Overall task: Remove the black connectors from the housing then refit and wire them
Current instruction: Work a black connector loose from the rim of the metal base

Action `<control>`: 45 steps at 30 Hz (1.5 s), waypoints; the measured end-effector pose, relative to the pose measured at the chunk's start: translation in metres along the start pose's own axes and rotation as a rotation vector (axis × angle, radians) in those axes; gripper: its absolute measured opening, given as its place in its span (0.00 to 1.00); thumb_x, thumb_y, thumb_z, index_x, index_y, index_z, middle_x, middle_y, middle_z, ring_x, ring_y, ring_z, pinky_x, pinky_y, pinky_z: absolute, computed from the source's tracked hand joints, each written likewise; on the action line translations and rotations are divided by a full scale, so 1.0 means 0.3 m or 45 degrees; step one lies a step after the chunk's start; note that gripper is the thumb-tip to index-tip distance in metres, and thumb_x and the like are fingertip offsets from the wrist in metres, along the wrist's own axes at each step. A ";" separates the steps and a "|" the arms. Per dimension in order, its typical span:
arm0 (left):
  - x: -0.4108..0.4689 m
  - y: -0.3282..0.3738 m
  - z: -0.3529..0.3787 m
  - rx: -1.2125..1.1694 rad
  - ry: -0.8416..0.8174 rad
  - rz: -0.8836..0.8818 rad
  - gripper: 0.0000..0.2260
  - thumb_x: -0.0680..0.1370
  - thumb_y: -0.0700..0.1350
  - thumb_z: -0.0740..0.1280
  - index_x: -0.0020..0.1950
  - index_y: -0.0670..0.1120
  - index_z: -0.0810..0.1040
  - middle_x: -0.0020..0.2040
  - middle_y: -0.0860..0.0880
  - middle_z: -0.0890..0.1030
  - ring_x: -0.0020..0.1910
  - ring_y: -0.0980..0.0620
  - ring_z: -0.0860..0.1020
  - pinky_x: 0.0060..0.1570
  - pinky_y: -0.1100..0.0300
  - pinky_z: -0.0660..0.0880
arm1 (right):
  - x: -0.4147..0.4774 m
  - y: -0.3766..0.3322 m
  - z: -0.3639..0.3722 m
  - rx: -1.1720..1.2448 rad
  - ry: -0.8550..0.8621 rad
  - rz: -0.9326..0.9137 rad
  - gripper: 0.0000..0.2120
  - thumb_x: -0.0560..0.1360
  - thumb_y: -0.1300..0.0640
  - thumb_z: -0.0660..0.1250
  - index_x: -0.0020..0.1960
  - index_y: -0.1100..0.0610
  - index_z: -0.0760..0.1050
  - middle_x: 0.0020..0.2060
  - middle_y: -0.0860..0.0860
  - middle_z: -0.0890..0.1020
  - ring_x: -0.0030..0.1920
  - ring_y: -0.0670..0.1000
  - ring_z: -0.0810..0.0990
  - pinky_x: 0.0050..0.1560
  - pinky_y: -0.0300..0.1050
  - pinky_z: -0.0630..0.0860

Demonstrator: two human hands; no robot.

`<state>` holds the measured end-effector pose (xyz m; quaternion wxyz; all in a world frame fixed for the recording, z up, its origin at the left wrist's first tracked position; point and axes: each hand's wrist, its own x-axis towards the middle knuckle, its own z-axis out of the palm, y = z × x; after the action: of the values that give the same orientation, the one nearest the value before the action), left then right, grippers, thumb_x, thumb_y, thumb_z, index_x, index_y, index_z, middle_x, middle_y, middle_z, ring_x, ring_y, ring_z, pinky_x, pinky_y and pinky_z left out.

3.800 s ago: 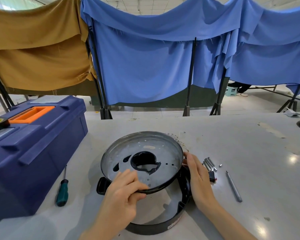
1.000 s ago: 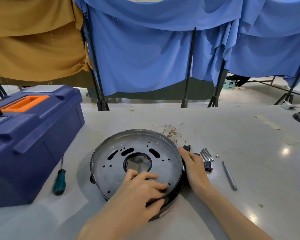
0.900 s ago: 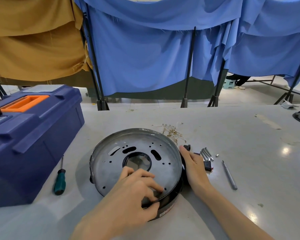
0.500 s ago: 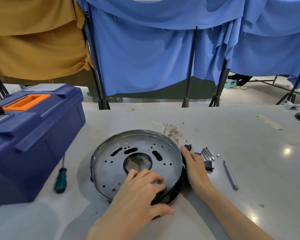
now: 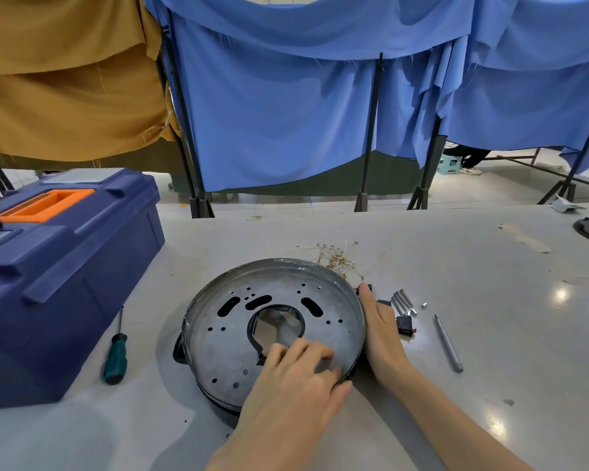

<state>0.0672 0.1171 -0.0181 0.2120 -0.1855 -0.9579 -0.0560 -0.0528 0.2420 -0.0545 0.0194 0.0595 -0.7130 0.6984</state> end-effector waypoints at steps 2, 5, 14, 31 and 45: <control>-0.001 -0.001 0.004 -0.039 -0.035 0.017 0.15 0.72 0.59 0.62 0.37 0.55 0.86 0.42 0.60 0.81 0.40 0.58 0.80 0.40 0.64 0.66 | 0.001 0.001 -0.001 -0.010 -0.005 -0.002 0.29 0.81 0.41 0.53 0.34 0.64 0.57 0.29 0.56 0.62 0.33 0.52 0.60 0.36 0.48 0.60; -0.007 -0.006 -0.001 0.012 -0.133 0.024 0.14 0.59 0.64 0.75 0.37 0.57 0.85 0.43 0.61 0.80 0.40 0.59 0.80 0.38 0.68 0.71 | 0.006 -0.003 0.000 -0.052 0.007 -0.008 0.27 0.81 0.42 0.53 0.31 0.59 0.55 0.24 0.50 0.61 0.30 0.50 0.59 0.33 0.45 0.58; 0.001 0.004 0.018 -0.010 -0.166 -0.064 0.17 0.51 0.57 0.83 0.34 0.53 0.86 0.39 0.58 0.82 0.37 0.57 0.81 0.33 0.70 0.74 | 0.005 -0.008 -0.001 -0.043 -0.107 0.008 0.28 0.83 0.43 0.51 0.30 0.48 0.76 0.27 0.42 0.79 0.29 0.40 0.76 0.31 0.30 0.70; 0.031 -0.007 0.019 -0.152 -0.246 -0.351 0.19 0.80 0.55 0.60 0.70 0.54 0.71 0.70 0.61 0.63 0.69 0.60 0.60 0.66 0.60 0.58 | 0.047 -0.081 -0.022 -0.307 -0.129 -0.142 0.15 0.80 0.61 0.60 0.44 0.45 0.82 0.40 0.42 0.84 0.41 0.42 0.81 0.43 0.36 0.76; 0.067 -0.007 0.030 -0.144 -0.405 -0.436 0.16 0.82 0.50 0.59 0.68 0.49 0.74 0.70 0.56 0.66 0.69 0.61 0.60 0.51 0.58 0.54 | 0.217 -0.065 -0.248 -1.073 0.132 0.184 0.07 0.69 0.69 0.69 0.40 0.59 0.82 0.39 0.56 0.83 0.48 0.57 0.81 0.40 0.41 0.70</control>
<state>0.0459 0.1235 -0.0176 0.0351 -0.0384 -0.9920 -0.1150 -0.1193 0.3123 -0.0262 0.0288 -0.0389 -0.9364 0.3476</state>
